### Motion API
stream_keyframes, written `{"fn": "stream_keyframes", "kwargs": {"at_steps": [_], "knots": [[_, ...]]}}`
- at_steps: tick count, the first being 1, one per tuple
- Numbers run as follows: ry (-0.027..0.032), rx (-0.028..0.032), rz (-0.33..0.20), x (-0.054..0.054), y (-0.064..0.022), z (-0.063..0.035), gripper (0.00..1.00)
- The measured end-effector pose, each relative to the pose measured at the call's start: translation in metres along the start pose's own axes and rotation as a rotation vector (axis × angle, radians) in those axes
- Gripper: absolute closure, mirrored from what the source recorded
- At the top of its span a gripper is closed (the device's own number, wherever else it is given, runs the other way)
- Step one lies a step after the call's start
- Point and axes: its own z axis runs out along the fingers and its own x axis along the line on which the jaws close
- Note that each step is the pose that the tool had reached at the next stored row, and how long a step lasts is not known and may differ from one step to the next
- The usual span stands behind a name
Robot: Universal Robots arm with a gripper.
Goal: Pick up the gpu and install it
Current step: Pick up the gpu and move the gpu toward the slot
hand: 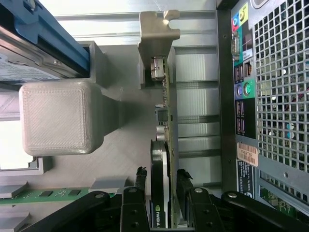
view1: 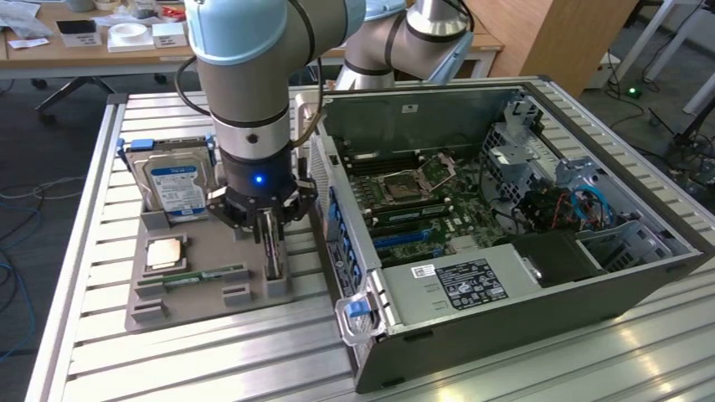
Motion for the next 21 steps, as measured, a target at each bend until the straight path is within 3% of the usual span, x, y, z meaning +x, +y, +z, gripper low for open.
{"fn": "stream_keyframes", "kwargs": {"at_steps": [13, 15, 17, 21], "knots": [[0.0001, 0.0001, 0.0, 0.0001, 0.0001, 0.0, 0.61], [0.0, 0.0, 0.0, 0.0, 0.0001, 0.0, 0.62], [0.0002, 0.0001, 0.0, 0.0001, 0.0001, 0.0, 0.73], [0.0001, 0.0001, 0.0, 0.0001, 0.0001, 0.0, 0.73]]}}
